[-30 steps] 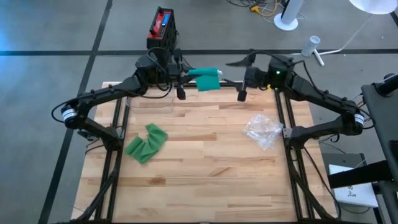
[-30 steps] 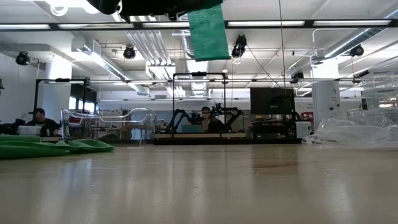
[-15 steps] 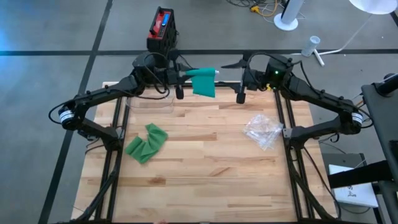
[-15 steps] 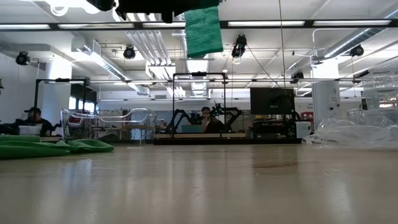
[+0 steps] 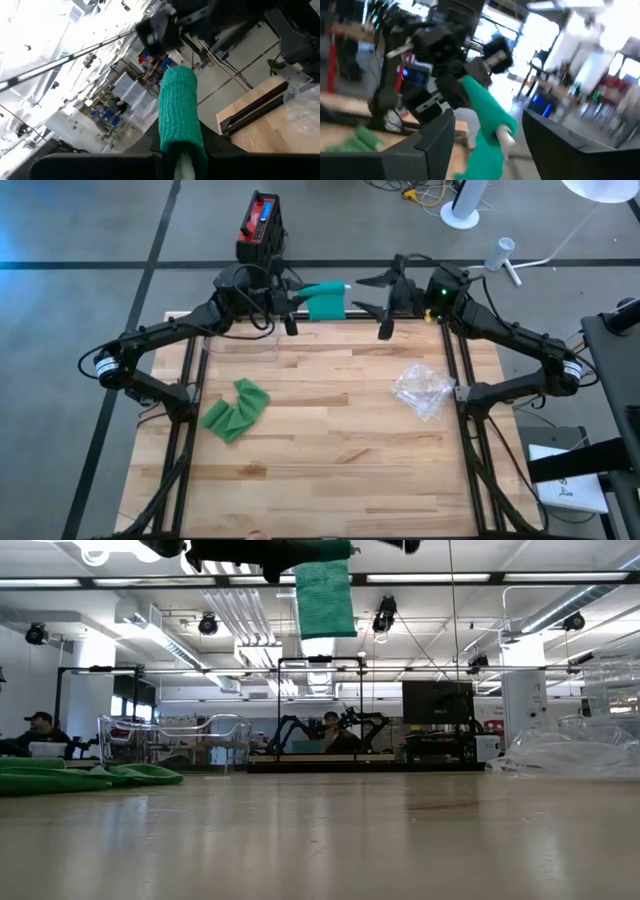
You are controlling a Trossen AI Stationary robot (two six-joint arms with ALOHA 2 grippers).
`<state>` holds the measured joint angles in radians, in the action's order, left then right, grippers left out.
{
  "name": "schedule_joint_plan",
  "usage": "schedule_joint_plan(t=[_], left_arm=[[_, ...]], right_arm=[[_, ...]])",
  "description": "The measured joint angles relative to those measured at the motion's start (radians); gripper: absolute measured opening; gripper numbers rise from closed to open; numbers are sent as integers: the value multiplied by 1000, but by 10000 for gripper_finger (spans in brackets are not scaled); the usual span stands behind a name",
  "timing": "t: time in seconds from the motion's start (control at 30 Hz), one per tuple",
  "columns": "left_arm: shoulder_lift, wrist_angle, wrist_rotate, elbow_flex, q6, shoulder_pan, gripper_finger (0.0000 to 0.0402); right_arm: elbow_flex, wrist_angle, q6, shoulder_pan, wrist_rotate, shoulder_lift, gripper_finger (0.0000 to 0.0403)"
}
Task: Roll bandage
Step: Roll the blue bandage
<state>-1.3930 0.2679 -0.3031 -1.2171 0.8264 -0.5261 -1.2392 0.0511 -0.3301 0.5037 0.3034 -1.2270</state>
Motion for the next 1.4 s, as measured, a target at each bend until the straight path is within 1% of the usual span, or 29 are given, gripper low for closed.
schedule_joint_plan(t=[0.07, 0.13, 0.17, 0.33, 0.5, 0.6, 0.7, 0.9, 1.07, 1.27, 1.4], left_arm=[[0, -6, 0, 0, 38, 5, 26], [0, -18, 0, 0, 107, 9, 25], [0, -22, 0, 0, 145, 9, 24], [0, -32, -1, 0, 277, 9, 31], [0, -32, -1, 0, 364, 17, 26], [0, -31, -1, 0, 422, 29, 28], [0, -29, -1, 0, 480, 45, 30], [0, -21, -2, 0, 527, 63, 28], [0, -15, -3, 0, 527, 64, 34], [1, -15, -3, 0, 513, 65, 27], [1, -16, -4, 0, 490, 65, 39]], right_arm=[[7, 2, 127, 21, 48, -10, 239], [13, 38, 251, 35, 111, -22, 252], [13, 55, 308, 38, 125, -28, 259], [14, 99, 479, 38, 125, -65, 282], [13, 171, 597, 39, 112, -117, 290], [0, 170, 589, 40, 108, -153, 290], [-13, 168, 584, 40, 126, -178, 285], [-24, 170, 606, 40, 206, -191, 269], [-28, 168, 606, 40, 250, -191, 242], [-28, 163, 584, 39, 260, -191, 193], [-28, 163, 574, 39, 274, -191, 145]])
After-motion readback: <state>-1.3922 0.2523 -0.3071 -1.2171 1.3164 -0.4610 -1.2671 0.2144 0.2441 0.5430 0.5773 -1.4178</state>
